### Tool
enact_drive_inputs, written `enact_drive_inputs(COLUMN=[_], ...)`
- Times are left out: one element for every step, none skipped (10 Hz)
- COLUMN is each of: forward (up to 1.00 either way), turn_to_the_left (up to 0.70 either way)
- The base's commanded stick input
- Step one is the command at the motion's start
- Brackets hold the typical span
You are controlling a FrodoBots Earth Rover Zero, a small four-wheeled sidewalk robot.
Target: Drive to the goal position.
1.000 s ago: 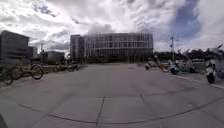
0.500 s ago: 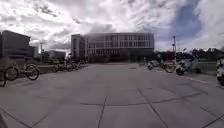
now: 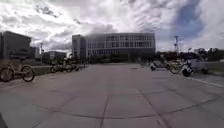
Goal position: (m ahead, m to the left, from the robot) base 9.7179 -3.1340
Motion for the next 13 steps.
enact_drive_inputs(forward=[0.7, 0.7, 0.7, 0.7, 0.7, 0.7, 0.7, 0.7, 0.7, 0.7, 0.7, 0.7, 0.7], turn_to_the_left=[0.01, 0.01, 0.01, 0.01, 0.01, 0.01, 0.01, 0.01, 0.01, 0.01, 0.01, 0.01, 0.01])
